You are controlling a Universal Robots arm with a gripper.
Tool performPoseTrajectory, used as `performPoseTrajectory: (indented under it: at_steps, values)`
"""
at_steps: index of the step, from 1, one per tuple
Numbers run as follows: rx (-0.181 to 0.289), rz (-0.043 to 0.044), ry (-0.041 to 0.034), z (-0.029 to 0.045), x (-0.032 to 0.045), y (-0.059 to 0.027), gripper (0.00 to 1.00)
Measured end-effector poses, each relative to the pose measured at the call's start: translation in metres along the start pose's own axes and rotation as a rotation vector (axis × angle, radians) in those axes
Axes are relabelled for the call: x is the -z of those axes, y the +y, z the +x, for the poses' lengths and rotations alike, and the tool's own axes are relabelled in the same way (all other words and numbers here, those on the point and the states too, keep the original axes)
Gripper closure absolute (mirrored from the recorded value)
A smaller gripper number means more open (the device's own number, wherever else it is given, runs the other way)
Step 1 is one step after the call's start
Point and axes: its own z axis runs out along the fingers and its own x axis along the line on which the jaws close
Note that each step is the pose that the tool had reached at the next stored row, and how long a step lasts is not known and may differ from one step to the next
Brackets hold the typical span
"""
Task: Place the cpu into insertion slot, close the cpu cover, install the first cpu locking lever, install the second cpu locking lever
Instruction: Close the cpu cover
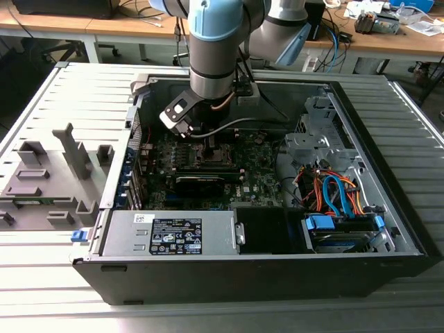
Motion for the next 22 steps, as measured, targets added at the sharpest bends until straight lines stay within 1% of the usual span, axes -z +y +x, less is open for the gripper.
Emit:
performPoseTrajectory:
  at_steps: [7, 12, 18, 19, 20, 21, 22]
  values:
    - [0.000, 0.0002, -0.0013, 0.0021, -0.0031, -0.0013, 0.89]
    - [0.000, 0.0001, -0.0021, 0.0022, -0.0041, -0.0015, 0.89]
    - [0.000, -0.0001, -0.0020, 0.0025, 0.0004, -0.0015, 0.89]
    - [0.000, 0.0001, -0.0020, 0.0023, 0.0021, 0.0018, 0.89]
    - [0.000, 0.0020, -0.0020, 0.0017, 0.0030, 0.0112, 0.89]
    - [0.000, 0.0030, -0.0017, 0.0017, 0.0090, 0.0153, 0.89]
    - [0.000, 0.0033, -0.0018, 0.0018, 0.0111, 0.0157, 0.89]
